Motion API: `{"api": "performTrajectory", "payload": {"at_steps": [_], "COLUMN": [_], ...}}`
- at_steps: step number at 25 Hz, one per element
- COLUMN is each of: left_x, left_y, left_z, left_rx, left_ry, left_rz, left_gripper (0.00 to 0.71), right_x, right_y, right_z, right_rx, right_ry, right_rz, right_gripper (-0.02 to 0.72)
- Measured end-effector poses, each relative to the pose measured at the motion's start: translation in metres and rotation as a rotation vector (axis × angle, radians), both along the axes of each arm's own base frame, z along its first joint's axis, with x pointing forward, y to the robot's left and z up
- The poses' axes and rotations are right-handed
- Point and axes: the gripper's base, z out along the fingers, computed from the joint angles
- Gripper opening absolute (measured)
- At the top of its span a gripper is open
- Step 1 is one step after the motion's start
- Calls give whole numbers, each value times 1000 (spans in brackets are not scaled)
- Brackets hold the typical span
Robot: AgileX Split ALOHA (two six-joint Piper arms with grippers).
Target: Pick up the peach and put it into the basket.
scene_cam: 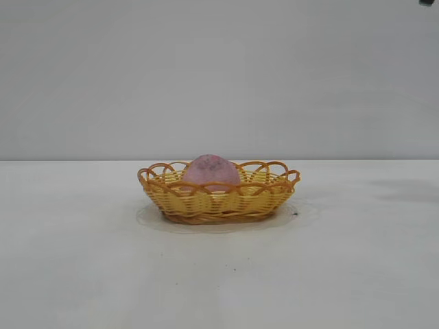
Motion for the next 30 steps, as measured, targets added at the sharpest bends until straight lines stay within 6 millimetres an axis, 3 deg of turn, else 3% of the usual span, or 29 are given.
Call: {"api": "performTrajectory", "payload": {"at_steps": [8,9,11,12,15,23,30], "left_x": [0,0,0,0,0,0,0], "left_y": [0,0,0,0,0,0,0], "left_z": [0,0,0,0,0,0,0], "left_rx": [0,0,0,0,0,0,0], "left_ry": [0,0,0,0,0,0,0], "left_rz": [0,0,0,0,0,0,0], "left_gripper": [463,463,463,463,463,463,463], "right_x": [-110,-126,-153,-167,-206,-306,-353], "right_y": [-8,-9,-11,-12,-14,-20,-23], "right_z": [27,29,29,28,23,-10,-64], "right_rx": [2,6,13,17,32,71,89], "right_ry": [-53,-66,-86,-95,-128,-277,-341], "right_rz": [-31,-37,-47,-53,-75,-107,-106], "right_gripper": [228,281,283,340,344,344,344]}}
